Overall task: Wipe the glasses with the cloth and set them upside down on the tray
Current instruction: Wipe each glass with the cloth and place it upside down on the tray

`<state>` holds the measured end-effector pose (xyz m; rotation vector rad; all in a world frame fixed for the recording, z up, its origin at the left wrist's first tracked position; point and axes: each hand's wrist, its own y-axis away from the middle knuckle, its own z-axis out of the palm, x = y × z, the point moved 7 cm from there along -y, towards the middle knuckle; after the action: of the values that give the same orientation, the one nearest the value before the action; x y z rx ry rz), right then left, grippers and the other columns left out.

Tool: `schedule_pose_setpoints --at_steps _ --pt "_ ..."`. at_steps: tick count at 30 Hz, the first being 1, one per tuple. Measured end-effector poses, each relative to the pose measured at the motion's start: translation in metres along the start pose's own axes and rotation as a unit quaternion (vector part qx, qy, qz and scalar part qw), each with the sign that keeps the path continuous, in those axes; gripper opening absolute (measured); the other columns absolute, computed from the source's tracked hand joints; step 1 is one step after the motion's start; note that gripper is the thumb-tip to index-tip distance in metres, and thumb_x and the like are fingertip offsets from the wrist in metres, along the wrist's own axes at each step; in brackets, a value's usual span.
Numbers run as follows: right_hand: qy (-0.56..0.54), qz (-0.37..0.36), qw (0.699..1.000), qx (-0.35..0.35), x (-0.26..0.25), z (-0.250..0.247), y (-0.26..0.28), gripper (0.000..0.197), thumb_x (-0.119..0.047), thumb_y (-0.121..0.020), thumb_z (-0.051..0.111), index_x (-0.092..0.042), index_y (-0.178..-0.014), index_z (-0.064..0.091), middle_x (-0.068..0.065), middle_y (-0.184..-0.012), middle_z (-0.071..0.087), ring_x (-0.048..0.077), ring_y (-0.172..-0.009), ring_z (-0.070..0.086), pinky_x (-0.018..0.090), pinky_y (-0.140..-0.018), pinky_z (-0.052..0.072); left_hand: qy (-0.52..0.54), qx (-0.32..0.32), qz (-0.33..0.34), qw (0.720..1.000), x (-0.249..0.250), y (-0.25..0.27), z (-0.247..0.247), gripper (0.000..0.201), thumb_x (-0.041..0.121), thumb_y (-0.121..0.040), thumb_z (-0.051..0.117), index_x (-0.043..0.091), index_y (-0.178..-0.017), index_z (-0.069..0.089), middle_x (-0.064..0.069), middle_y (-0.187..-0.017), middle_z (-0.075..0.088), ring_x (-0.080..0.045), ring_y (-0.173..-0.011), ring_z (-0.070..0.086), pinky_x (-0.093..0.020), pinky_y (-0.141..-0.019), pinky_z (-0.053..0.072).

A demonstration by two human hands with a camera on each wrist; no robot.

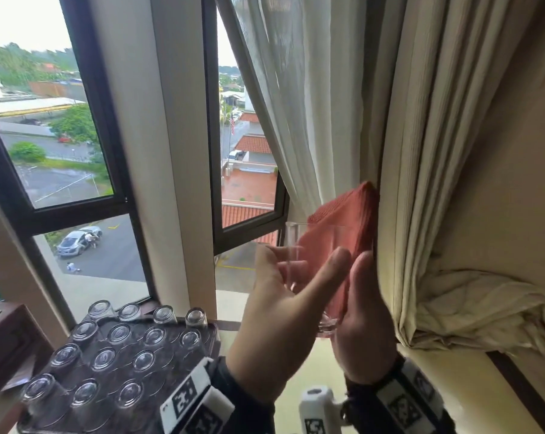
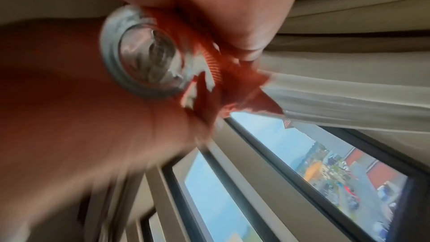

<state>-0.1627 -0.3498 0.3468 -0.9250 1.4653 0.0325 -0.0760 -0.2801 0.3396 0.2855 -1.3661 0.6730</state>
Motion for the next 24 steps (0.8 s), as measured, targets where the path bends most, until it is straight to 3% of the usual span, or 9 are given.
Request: schedule_pose_setpoints --at_steps 3,5,7,9,11,15,18,21,24 --pt "0.008 -0.057 0.997 0.048 -0.02 -0.006 -0.011 0.097 -0.082 -0.086 0.038 -0.007 -0.147 0.043 0.002 -0.146 0.055 0.004 -0.132 0.053 0.022 -0.112 0.041 0.031 -0.042 0.004 0.999 0.002 0.007 0.011 0.048 0.056 -0.096 0.066 0.025 -0.133 0.065 0.005 -0.127 0.075 -0.006 -0.12 0.068 -0.027 -0.102 0.053" --pt "-0.046 -0.116 0.992 0.038 -0.026 0.001 0.0 0.076 -0.068 -0.098 0.033 -0.012 -0.148 0.043 -0.005 -0.153 0.048 0.007 -0.14 0.046 0.024 -0.114 0.037 0.069 -0.028 0.002 0.997 0.01 0.005 0.006 0.046 0.053 -0.098 0.062 0.022 -0.131 0.07 0.015 -0.116 0.077 0.002 -0.109 0.068 -0.026 -0.098 0.051" --pt "-0.03 -0.139 0.99 -0.009 -0.023 0.018 0.018 0.069 -0.06 -0.104 0.03 -0.013 -0.153 0.041 0.003 -0.152 0.051 0.019 -0.143 0.044 0.031 -0.118 0.035 0.102 -0.008 -0.004 0.995 0.014 -0.001 -0.007 0.056 0.06 -0.094 0.059 0.019 -0.131 0.068 -0.005 -0.11 0.075 -0.014 -0.097 0.067 -0.044 -0.095 0.051" --pt "-0.042 -0.086 0.995 -0.005 -0.004 0.025 0.033 0.069 -0.068 -0.1 0.029 -0.025 -0.152 0.044 -0.016 -0.142 0.059 0.006 -0.135 0.051 0.018 -0.11 0.041 0.118 0.003 0.003 0.993 0.022 -0.005 -0.017 0.064 0.065 -0.092 0.059 0.015 -0.132 0.062 -0.017 -0.105 0.066 -0.024 -0.089 0.063 -0.057 -0.089 0.053" --pt "-0.061 -0.041 0.997 0.01 0.001 0.025 0.034 0.078 -0.077 -0.092 0.031 -0.02 -0.143 0.046 -0.036 -0.129 0.059 -0.006 -0.126 0.055 0.012 -0.102 0.044 0.104 -0.004 0.013 0.995 0.028 -0.004 -0.018 0.059 0.061 -0.098 0.061 0.012 -0.131 0.056 0.0 -0.087 0.068 -0.018 -0.078 0.066 -0.039 -0.076 0.061" --pt "-0.16 0.071 0.984 -0.032 -0.003 0.02 0.009 0.108 -0.093 -0.074 0.044 -0.01 -0.143 0.051 0.01 -0.132 0.066 0.046 -0.126 0.056 0.067 -0.106 0.041 0.015 -0.039 0.062 0.997 0.026 0.007 -0.004 0.048 0.045 -0.095 0.053 0.012 -0.131 0.047 0.013 -0.077 0.071 -0.002 -0.072 0.069 -0.016 -0.069 0.055" --pt "-0.151 0.055 0.987 -0.01 -0.012 0.009 -0.001 0.11 -0.094 -0.07 0.048 -0.014 -0.145 0.051 0.01 -0.143 0.059 0.031 -0.134 0.055 0.054 -0.114 0.038 -0.01 -0.043 0.061 0.997 0.023 0.011 0.001 0.046 0.05 -0.098 0.045 0.018 -0.132 0.047 0.021 -0.087 0.074 0.005 -0.08 0.07 -0.013 -0.075 0.053" --pt "-0.02 -0.11 0.994 -0.007 -0.031 0.018 0.013 0.073 -0.07 -0.099 0.031 -0.02 -0.151 0.045 0.0 -0.149 0.053 0.022 -0.139 0.049 0.044 -0.119 0.034 0.014 0.012 0.039 0.999 0.024 0.002 -0.011 0.058 0.065 -0.102 0.04 0.015 -0.127 0.054 0.006 -0.087 0.069 -0.002 -0.079 0.067 -0.035 -0.078 0.059" --pt "0.009 -0.097 0.993 -0.063 -0.02 0.039 0.035 0.046 -0.072 -0.098 0.024 -0.061 -0.134 0.051 -0.03 -0.137 0.057 -0.004 -0.13 0.052 0.043 -0.118 0.034 0.057 0.031 0.026 0.998 0.027 -0.012 -0.03 0.053 0.062 -0.108 0.039 0.017 -0.128 0.057 -0.004 -0.112 0.07 0.001 -0.086 0.074 -0.019 -0.065 0.059"
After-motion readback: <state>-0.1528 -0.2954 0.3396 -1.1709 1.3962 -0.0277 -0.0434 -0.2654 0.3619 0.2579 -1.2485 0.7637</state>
